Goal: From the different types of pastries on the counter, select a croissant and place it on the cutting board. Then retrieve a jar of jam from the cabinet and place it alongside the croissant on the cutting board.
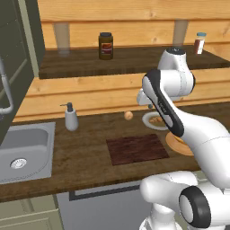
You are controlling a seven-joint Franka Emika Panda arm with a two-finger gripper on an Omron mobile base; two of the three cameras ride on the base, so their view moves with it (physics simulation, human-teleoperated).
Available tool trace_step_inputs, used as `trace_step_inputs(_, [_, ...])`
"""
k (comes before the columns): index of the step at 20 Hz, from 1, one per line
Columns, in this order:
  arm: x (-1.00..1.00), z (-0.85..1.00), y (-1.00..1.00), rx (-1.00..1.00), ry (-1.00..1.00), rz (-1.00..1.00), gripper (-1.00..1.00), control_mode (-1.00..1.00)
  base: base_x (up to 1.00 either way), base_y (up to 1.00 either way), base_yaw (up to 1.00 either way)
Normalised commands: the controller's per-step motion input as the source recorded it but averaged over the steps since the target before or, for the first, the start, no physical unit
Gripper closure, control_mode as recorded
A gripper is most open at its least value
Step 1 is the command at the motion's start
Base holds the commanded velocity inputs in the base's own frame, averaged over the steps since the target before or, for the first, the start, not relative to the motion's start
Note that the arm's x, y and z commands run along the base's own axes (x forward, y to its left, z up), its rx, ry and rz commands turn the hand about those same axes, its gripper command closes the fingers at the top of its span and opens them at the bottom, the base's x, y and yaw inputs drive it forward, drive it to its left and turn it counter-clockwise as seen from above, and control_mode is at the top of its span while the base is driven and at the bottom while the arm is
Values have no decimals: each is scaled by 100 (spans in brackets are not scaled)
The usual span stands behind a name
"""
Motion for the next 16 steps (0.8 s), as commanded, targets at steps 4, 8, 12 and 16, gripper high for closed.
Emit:
trace_step_inputs(4, [-1,0,9,0,0,-2,-100,-100,0,0,0])
trace_step_inputs(8, [-26,0,-12,0,1,-7,-100,-100,0,0,0])
trace_step_inputs(12, [-15,-9,-31,0,6,-7,-100,-100,0,0,0])
trace_step_inputs(16, [0,-18,-28,0,7,-3,-100,-100,0,0,0])
